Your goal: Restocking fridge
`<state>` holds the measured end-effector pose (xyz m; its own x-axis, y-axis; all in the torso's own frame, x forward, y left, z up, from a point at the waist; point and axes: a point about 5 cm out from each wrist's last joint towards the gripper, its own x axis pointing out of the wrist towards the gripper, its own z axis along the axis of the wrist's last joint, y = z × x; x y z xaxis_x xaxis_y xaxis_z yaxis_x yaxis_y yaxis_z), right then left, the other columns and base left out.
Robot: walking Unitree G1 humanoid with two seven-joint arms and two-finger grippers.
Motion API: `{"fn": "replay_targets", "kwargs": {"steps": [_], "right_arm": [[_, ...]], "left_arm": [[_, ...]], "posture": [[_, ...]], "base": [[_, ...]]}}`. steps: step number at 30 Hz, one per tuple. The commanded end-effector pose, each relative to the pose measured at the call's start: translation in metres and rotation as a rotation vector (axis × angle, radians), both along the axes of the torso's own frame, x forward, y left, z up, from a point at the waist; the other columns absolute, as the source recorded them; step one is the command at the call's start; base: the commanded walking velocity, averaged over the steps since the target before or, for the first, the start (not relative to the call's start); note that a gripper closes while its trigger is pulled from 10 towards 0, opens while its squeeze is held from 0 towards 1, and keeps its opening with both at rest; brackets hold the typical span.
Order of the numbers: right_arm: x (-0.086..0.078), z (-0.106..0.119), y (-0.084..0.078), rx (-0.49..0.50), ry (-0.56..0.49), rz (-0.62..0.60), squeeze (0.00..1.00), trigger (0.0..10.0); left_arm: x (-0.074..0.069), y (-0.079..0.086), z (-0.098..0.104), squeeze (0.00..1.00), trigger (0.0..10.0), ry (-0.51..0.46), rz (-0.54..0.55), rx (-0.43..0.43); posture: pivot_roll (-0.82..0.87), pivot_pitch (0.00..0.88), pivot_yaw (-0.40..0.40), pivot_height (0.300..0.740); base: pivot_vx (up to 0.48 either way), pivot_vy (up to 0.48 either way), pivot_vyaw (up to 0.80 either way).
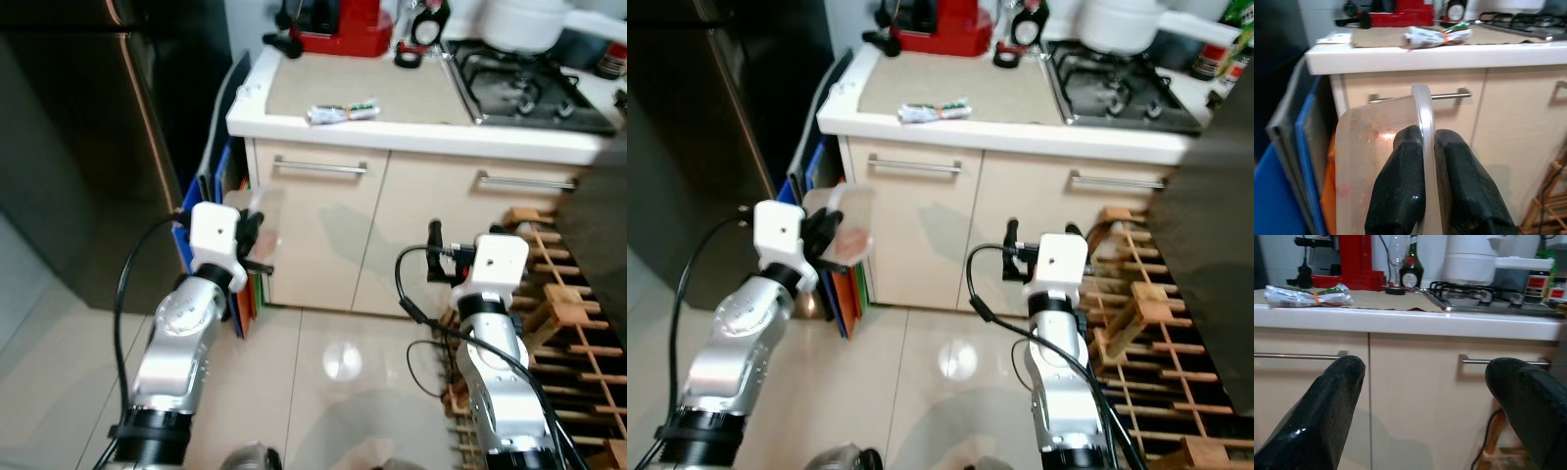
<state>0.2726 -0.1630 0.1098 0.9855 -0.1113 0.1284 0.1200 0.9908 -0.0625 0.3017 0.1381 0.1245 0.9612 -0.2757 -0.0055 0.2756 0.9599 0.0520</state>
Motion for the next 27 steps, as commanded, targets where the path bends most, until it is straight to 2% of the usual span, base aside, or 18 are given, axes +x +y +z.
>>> {"fn": "replay_targets", "kwargs": {"steps": [1,10,27], "right_arm": [[0.002,0.0,-0.001,0.0,-0.001,-0.004,0.0,10.0],[0.006,-0.002,0.0,-0.007,0.009,0.017,0.0,10.0],[0.011,-0.001,0.004,-0.006,0.003,0.032,0.0,10.0]], "left_arm": [[0.004,0.0,0.007,0.0,10.0,-0.032,-0.002,0.012],[0.013,-0.003,0.009,0.0,10.0,-0.056,0.01,0.019],[0.019,-0.006,0.01,0.0,10.0,-0.07,0.009,0.019]], "posture": [[-0.11,0.0,0.027,0.74],[-0.1,0.0,0.017,0.74],[-0.11,0.0,0.023,0.74]], "base": [[0.0,0.0,0.0],[-0.254,0.0,0.0],[-0.322,0.0,0.0]]}}
